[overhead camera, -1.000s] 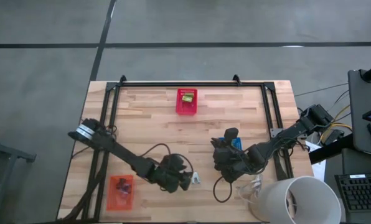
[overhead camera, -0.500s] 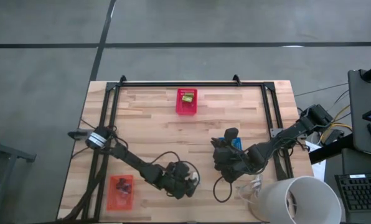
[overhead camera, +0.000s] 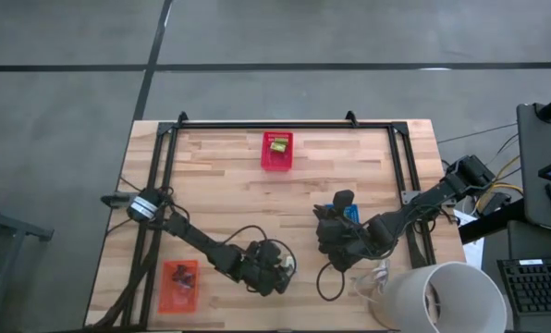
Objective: Pick and place Stapler, Stapler remover, tape
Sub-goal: Put the blue staple remover into the orange bin
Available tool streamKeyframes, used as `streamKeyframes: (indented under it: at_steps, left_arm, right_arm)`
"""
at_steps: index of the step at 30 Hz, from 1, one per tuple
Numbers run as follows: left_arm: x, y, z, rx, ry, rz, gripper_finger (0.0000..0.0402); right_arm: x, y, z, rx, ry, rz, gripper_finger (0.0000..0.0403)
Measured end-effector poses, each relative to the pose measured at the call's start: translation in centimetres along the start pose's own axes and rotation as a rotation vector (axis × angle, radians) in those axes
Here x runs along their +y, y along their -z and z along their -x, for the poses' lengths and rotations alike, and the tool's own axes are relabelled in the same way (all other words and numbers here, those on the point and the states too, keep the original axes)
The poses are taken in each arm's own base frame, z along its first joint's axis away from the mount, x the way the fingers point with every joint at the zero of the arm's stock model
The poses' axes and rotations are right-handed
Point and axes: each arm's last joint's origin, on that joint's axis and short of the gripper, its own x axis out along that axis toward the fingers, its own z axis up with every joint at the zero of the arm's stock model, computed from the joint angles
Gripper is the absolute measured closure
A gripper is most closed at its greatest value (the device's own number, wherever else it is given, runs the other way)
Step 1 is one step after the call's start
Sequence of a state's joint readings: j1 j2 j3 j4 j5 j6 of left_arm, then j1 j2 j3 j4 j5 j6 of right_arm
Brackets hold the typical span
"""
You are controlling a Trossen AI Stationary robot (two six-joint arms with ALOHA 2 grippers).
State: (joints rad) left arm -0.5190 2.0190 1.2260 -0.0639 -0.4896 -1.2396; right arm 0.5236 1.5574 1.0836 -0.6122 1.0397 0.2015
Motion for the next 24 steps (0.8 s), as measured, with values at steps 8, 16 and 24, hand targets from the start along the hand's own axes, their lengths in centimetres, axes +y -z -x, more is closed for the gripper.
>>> streamKeyframes:
  at_steps: [8, 16, 24]
  left_arm:
    - [0.04, -0.04, -0.02, -0.013, -0.004, -0.033, 0.0304]
    - [0.03, -0.11, 0.03, -0.02, -0.006, -0.07, 0.0391]
    - [0.2, -0.19, 0.31, -0.016, -0.029, -0.077, 0.0395]
  right_arm:
    - [0.0, 0.0, -0.01, 0.0, 0.0, -0.001, 0.0351]
    - [0.0, 0.0, -0.01, 0.0, 0.0, -0.001, 0.0351]
    - [0.04, 0.12, -0.07, 0.002, 0.0, 0.002, 0.0351]
